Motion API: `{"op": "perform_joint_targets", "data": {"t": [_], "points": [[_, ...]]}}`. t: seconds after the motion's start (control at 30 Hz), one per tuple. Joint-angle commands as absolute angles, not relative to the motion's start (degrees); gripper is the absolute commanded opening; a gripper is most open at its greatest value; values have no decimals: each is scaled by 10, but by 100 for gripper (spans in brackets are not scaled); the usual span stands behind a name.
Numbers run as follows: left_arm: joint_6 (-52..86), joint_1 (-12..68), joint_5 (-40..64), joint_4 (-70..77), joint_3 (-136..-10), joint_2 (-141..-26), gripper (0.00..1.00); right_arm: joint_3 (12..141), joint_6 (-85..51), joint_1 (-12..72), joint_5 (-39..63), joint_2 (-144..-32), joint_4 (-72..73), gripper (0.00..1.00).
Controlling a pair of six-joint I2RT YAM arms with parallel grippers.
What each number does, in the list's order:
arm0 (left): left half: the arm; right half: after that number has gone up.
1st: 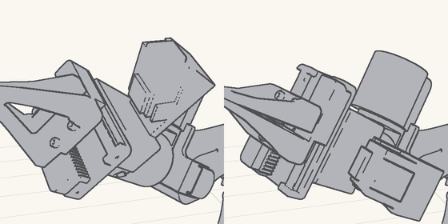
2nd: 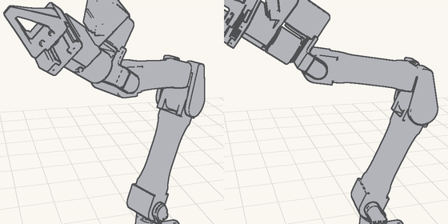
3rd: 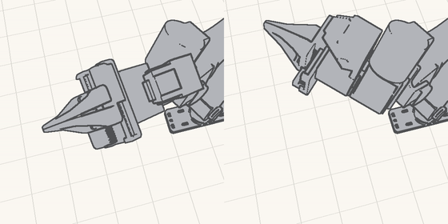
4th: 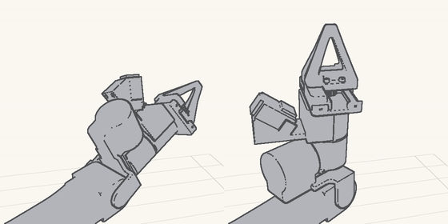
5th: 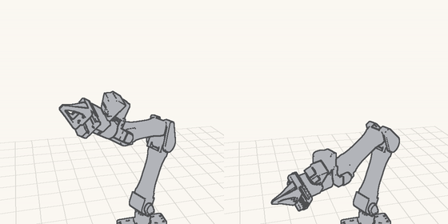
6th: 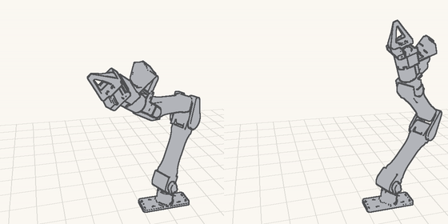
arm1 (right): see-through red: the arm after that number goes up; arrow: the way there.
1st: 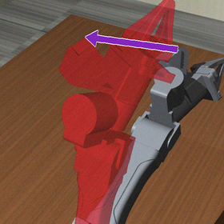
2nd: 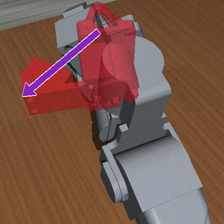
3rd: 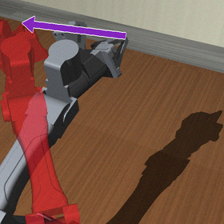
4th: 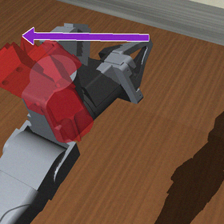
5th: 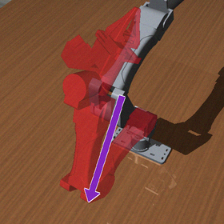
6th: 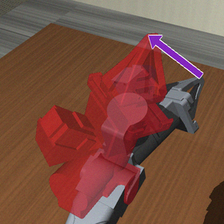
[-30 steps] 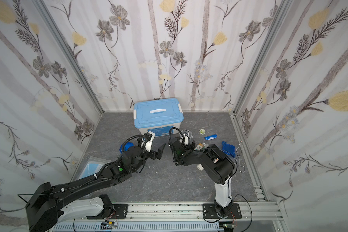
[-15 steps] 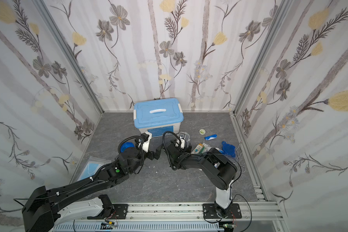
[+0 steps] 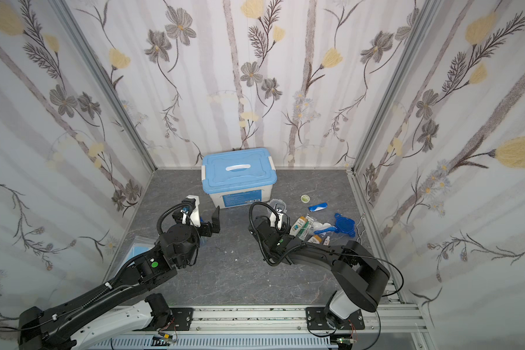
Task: Take out toiletry kits
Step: Place the container at the center of the board, then move the container to the center of the board.
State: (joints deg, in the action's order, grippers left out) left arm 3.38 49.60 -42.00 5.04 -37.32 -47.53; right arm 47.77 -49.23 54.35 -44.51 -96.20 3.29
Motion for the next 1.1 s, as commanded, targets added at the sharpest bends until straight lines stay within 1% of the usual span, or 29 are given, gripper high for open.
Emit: {"op": "perform_joint_targets", "data": {"t": [0.0, 0.2, 0.33, 0.47, 0.53, 0.67, 0.9, 1.07], "points": [[85, 484, -495, -38, -349, -434, 100, 479, -485, 555, -393, -934, 23, 100], [124, 476, -465, -60, -279, -371, 100, 504, -424, 573, -309, -875, 45, 100], [141, 476, -487, -77, -280, -398, 100, 536, -429, 573, -334, -880, -24, 100], [154, 478, -490, -63, -256, -412, 100, 509, -390, 573, -295, -845, 61, 100], [161, 478, -484, -35, -228, -407, 100, 520, -343, 564, -262, -843, 113, 100], [159, 481, -480, 5, -192, -402, 100, 582, -290, 535, -150, -889, 152, 100], [126, 486, -468, 175, -95, -436, 100, 618, -293, 494, -4, -976, 240, 99], [95, 481, -465, 260, -68, -478, 100, 691, -292, 481, 94, -1062, 228, 96]]}}
